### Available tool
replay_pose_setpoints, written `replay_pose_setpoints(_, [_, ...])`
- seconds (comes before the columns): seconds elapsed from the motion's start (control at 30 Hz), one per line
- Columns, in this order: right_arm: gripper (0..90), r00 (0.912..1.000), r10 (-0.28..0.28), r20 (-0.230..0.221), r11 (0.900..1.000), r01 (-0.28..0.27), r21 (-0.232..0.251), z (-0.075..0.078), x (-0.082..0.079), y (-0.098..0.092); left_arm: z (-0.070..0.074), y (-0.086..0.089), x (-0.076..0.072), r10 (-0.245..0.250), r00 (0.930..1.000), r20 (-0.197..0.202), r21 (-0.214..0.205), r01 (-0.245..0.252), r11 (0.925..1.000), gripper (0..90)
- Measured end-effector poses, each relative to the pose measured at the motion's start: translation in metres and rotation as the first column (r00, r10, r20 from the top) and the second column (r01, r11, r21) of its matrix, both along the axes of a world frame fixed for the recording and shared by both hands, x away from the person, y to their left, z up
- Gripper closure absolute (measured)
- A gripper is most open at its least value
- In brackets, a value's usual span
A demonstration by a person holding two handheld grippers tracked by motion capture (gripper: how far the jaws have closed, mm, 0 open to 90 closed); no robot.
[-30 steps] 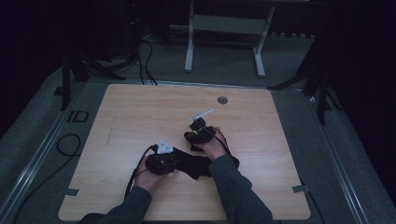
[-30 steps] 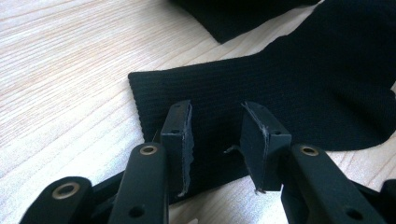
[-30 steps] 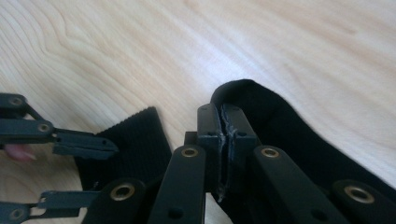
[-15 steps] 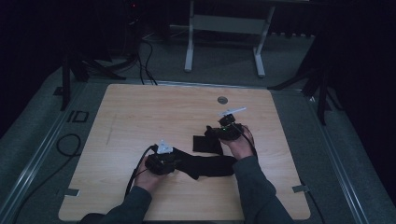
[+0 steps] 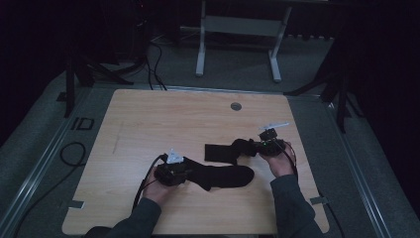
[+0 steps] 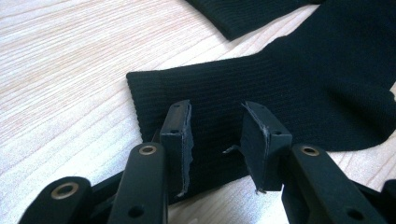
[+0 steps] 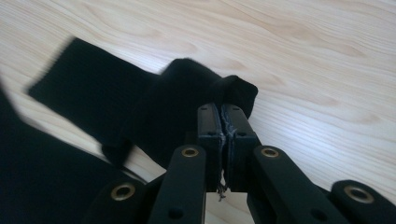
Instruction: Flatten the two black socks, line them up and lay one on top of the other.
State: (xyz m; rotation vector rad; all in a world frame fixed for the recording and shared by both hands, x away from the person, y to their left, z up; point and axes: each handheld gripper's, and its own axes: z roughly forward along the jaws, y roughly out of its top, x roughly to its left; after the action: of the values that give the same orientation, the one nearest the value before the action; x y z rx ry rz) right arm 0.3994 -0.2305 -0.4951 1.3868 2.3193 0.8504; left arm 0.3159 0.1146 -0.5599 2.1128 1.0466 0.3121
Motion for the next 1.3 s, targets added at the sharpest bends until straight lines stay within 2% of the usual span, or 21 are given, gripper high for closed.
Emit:
replay_pose_setpoints(0.13, [81.3, 0.9994, -0.035, 0.004, 0.9966, 0.035, -0.075, -0.002, 0.0, -0.009, 0.0, 0.0, 0.0, -0.001, 1.0, 0.0, -0.002, 0.001, 1.0, 63.7])
replay_pose_setpoints(0.2, [75.7, 0.9984, -0.048, 0.029, 0.9914, 0.051, -0.121, 0.001, -0.001, -0.01, -0.001, 0.0, 0.0, -0.003, 1.0, 0.0, -0.006, 0.003, 1.0, 63.7])
replay_pose_setpoints(0.3, [71.0, 0.9983, -0.025, 0.052, 0.9916, 0.031, -0.126, 0.004, -0.002, -0.006, -0.001, -0.001, 0.0, -0.005, 1.0, 0.002, -0.006, 0.005, 1.0, 63.5])
replay_pose_setpoints(0.4, [69.1, 0.997, 0.055, 0.055, 0.9937, -0.049, -0.101, 0.004, -0.001, 0.008, -0.001, -0.001, 0.0, -0.006, 1.0, 0.002, -0.006, 0.006, 1.0, 63.5])
replay_pose_setpoints(0.43, [68.6, 0.9946, 0.09, 0.053, 0.9921, -0.084, -0.093, 0.002, -0.001, 0.014, -0.001, -0.001, 0.0, -0.007, 1.0, 0.003, -0.005, 0.007, 1.0, 63.5])
replay_pose_setpoints(0.5, [68.2, 0.9852, 0.165, 0.048, 0.9826, -0.16, -0.095, -0.002, -0.001, 0.028, -0.001, -0.002, 0.0, -0.009, 1.0, 0.004, -0.004, 0.009, 1.0, 63.4])
replay_pose_setpoints(0.57, [68.4, 0.9688, 0.246, 0.031, 0.9654, -0.242, -0.097, -0.008, 0.001, 0.041, -0.001, -0.002, 0.0, -0.011, 0.9999, 0.005, -0.006, 0.011, 0.9999, 63.4])
replay_pose_setpoints(0.6, [68.2, 0.9566, 0.291, 0.014, 0.9513, -0.288, -0.111, -0.012, 0.002, 0.051, -0.001, -0.002, 0.0, -0.012, 0.9999, 0.005, -0.005, 0.012, 0.9999, 63.4])
replay_pose_setpoints(0.7, [66.2, 0.9426, 0.334, -0.005, 0.9354, -0.332, -0.122, -0.019, 0.006, 0.064, -0.001, -0.003, 0.0, -0.014, 0.9999, 0.003, -0.005, 0.014, 0.9999, 63.3])
replay_pose_setpoints(0.77, [64.8, 0.9363, 0.351, -0.019, 0.9271, -0.35, -0.134, -0.023, 0.009, 0.073, -0.001, -0.003, 0.0, -0.014, 0.9999, 0.003, -0.006, 0.014, 0.9999, 63.3])
replay_pose_setpoints(0.83, [64.9, 0.9329, 0.359, -0.035, 0.9225, -0.36, -0.14, -0.026, 0.012, 0.079, -0.001, -0.003, 0.0, -0.014, 0.9999, 0.002, -0.006, 0.014, 0.9999, 63.3])
replay_pose_setpoints(0.93, [62.0, 0.9215, 0.385, -0.05, 0.9121, -0.388, -0.131, -0.029, 0.014, 0.088, -0.001, -0.003, 0.0, -0.016, 0.9999, 0.003, -0.008, 0.016, 0.9998, 63.2])
replay_pose_setpoints(1.13, [56.6, 0.91, 0.407, -0.078, 0.9003, -0.414, -0.133, -0.036, 0.018, 0.097, -0.001, -0.004, 0.0, -0.017, 0.9998, 0.001, -0.008, 0.017, 0.9998, 63.1])
replay_pose_setpoints(1.23, [47.4, 0.9122, 0.397, -0.1, 0.9002, -0.409, -0.15, -0.042, 0.021, 0.102, -0.001, -0.004, 0.0, -0.019, 0.9998, 0.001, -0.008, 0.019, 0.9998, 63.1])
replay_pose_setpoints(1.3, [45.3, 0.9153, 0.387, -0.111, 0.9088, -0.399, -0.122, -0.044, 0.024, 0.101, -0.001, -0.005, 0.0, -0.019, 0.9998, 0.002, -0.011, 0.019, 0.9998, 63.0])
